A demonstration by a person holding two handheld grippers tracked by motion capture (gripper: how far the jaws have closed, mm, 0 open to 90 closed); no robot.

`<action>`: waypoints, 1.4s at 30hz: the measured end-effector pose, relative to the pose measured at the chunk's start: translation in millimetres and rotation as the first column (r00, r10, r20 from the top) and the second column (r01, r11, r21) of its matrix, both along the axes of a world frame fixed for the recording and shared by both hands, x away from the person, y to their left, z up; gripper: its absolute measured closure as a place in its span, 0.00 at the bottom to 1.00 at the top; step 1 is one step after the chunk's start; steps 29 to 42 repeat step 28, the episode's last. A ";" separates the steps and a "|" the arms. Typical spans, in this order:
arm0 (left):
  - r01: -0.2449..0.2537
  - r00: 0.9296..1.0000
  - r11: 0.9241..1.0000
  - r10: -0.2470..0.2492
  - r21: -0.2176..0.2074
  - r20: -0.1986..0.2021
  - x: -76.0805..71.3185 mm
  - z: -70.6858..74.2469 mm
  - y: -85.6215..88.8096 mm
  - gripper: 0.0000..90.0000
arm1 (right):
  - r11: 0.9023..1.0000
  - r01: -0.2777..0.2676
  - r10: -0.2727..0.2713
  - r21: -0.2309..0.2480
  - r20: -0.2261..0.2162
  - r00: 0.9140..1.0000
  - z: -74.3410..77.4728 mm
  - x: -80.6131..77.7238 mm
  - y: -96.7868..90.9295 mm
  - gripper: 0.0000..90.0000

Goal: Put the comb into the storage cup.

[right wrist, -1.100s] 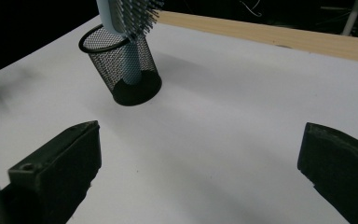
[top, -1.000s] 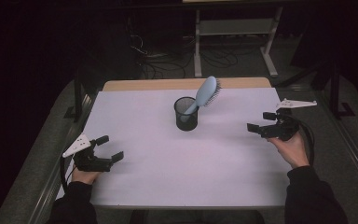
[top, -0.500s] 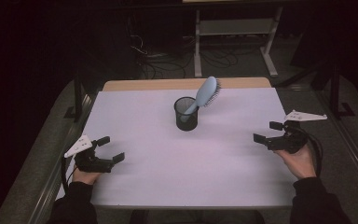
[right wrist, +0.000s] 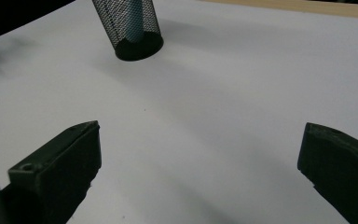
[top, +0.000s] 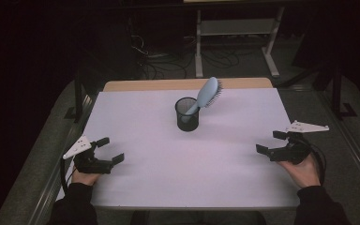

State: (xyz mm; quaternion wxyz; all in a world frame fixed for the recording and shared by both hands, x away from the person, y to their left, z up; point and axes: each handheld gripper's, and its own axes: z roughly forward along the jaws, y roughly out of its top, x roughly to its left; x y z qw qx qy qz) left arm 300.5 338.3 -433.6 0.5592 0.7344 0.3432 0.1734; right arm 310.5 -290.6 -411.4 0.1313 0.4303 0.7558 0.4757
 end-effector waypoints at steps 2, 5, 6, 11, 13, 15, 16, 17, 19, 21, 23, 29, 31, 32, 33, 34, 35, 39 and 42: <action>0.000 1.000 1.000 0.000 0.002 0.000 -0.3 0.1 0.7 0.00 | 1.000 -0.001 0.001 -0.001 0.011 1.000 -0.5 -4.0 0.3 0.00; -0.002 1.000 1.000 0.002 0.002 0.000 -0.3 0.0 1.3 0.00 | 1.000 -0.008 0.008 -0.004 0.018 1.000 -2.2 -9.8 0.3 0.00; -0.002 1.000 1.000 0.002 0.002 0.000 -0.3 0.0 1.3 0.00 | 1.000 -0.008 0.008 -0.004 0.018 1.000 -2.2 -9.8 0.3 0.00; -0.001 1.000 1.000 0.001 0.001 0.001 -0.3 0.4 1.0 0.00 | 1.000 -0.003 0.003 -0.001 0.032 0.999 -5.3 -21.0 -2.9 0.00; -0.002 1.000 1.000 0.002 -0.002 -0.003 -0.5 0.2 0.7 0.00 | 1.000 -0.002 0.002 -0.002 0.033 0.999 -7.3 -24.4 -3.9 0.00; -0.001 1.000 1.000 0.001 -0.001 -0.004 -0.2 -0.2 0.8 0.00 | 1.000 0.000 0.000 -0.009 0.030 1.000 -9.1 -28.0 -4.3 0.00; -0.005 1.000 1.000 0.005 -0.001 -0.006 -0.2 -0.5 0.8 0.00 | 1.000 -0.002 0.002 -0.010 0.026 1.000 -9.8 -29.5 -4.4 0.00; -0.006 1.000 1.000 0.006 0.001 -0.008 -0.2 -0.7 1.2 0.00 | 1.000 -0.004 0.004 -0.011 0.025 1.000 -10.5 -30.8 -5.0 0.00; -0.010 1.000 1.000 0.010 -0.005 -0.007 -0.3 -0.7 1.7 0.00 | 1.000 -0.002 0.002 -0.011 0.031 1.000 -11.2 -33.2 -6.7 0.00; -0.011 1.000 1.000 0.011 -0.007 -0.008 -0.2 -0.6 2.0 0.00 | 1.000 0.006 -0.006 -0.010 0.038 0.999 -12.0 -34.9 -8.9 0.00; -0.011 1.000 1.000 0.011 -0.004 -0.007 -0.3 -0.5 1.8 0.00 | 1.000 0.011 -0.011 -0.007 0.038 0.999 -13.4 -36.3 -11.1 0.00; -0.011 1.000 1.000 0.011 -0.001 -0.012 0.8 -1.0 1.5 0.00 | 1.000 0.010 -0.010 -0.010 0.034 0.999 -14.9 -38.0 -12.3 0.00; -0.011 1.000 1.000 0.011 -0.001 -0.012 0.8 -1.0 1.5 0.00 | 1.000 0.010 -0.010 -0.010 0.034 0.999 -14.9 -38.0 -12.3 0.00; -0.011 1.000 1.000 0.011 -0.001 -0.012 0.8 -1.0 1.5 0.00 | 1.000 0.010 -0.010 -0.010 0.034 0.999 -14.9 -38.0 -12.3 0.00; -0.011 1.000 1.000 0.011 -0.001 -0.012 0.8 -1.0 1.5 0.00 | 1.000 0.010 -0.010 -0.010 0.034 0.999 -14.9 -38.0 -12.3 0.00; -0.011 1.000 1.000 0.011 -0.001 -0.012 0.8 -1.0 1.5 0.00 | 1.000 0.010 -0.010 -0.010 0.034 0.999 -14.9 -38.0 -12.3 0.00; -0.011 1.000 1.000 0.011 -0.001 -0.012 0.8 -1.0 1.5 0.00 | 1.000 0.010 -0.010 -0.010 0.034 0.999 -14.9 -38.0 -12.3 0.00; -0.011 1.000 1.000 0.011 -0.001 -0.012 0.8 -1.0 1.5 0.00 | 1.000 0.010 -0.010 -0.010 0.034 0.999 -14.9 -38.0 -12.3 0.00; -0.011 1.000 1.000 0.011 -0.001 -0.012 0.8 -1.0 1.5 0.00 | 1.000 0.010 -0.010 -0.010 0.034 0.999 -14.9 -38.0 -12.3 0.00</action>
